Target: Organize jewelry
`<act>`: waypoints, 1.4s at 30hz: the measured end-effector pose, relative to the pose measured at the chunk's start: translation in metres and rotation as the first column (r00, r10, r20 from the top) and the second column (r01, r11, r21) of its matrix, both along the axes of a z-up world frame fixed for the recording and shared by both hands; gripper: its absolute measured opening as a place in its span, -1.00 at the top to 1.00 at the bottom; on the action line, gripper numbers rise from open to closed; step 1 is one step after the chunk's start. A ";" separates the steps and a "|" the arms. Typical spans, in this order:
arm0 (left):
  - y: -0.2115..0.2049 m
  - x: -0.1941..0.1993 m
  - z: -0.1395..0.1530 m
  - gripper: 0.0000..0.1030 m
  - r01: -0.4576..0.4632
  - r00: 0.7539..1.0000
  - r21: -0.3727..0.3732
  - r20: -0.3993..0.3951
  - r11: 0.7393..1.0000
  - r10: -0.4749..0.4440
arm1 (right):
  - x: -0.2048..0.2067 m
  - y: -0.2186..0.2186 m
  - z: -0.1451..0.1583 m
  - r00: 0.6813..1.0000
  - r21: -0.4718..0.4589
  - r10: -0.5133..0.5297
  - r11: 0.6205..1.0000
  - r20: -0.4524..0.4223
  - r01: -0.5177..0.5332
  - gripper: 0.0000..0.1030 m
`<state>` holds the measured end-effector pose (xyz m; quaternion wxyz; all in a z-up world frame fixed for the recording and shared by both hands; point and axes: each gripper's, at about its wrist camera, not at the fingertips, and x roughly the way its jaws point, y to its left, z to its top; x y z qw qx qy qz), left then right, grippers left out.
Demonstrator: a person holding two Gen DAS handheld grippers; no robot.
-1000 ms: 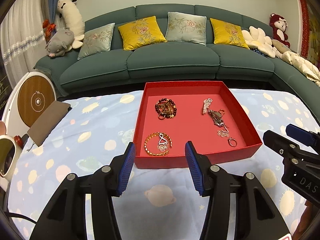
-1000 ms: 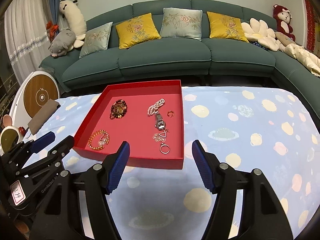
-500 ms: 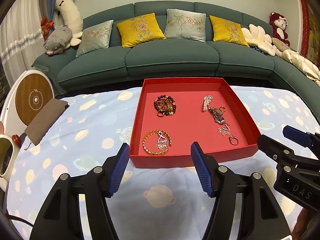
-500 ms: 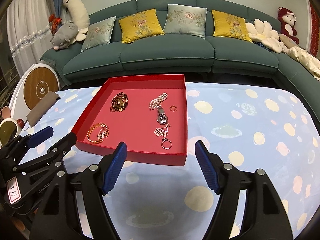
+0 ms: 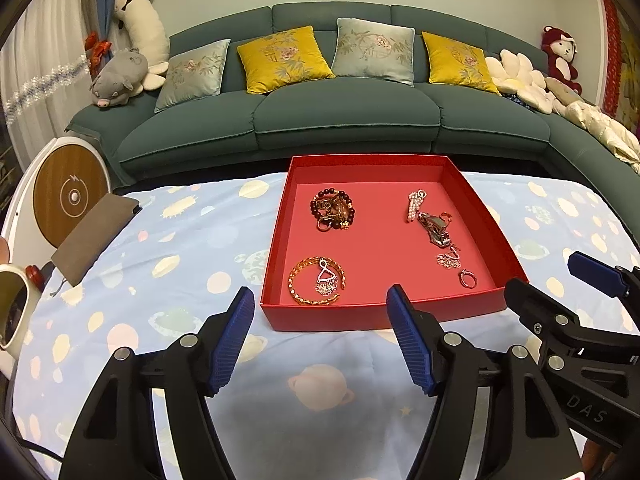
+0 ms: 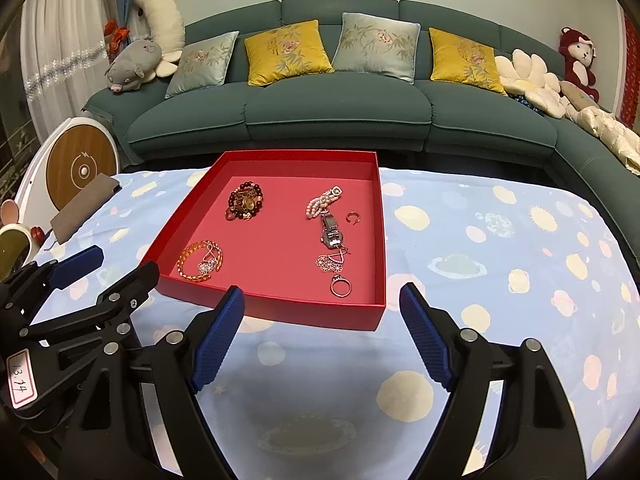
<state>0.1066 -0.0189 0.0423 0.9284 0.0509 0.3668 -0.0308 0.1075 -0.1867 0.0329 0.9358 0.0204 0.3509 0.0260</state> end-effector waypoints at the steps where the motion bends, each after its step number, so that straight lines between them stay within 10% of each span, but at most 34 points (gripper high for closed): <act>1: 0.000 0.000 0.000 -0.29 -0.001 1.000 0.002 0.001 1.000 0.001 | 0.000 0.000 0.000 1.000 -0.001 0.000 1.000 0.002 0.000 -0.50; 42: -0.001 -0.004 0.002 -0.31 -0.054 0.999 0.048 0.007 0.997 0.054 | -0.004 0.007 0.001 1.000 -0.007 0.002 1.000 0.018 -0.002 -0.50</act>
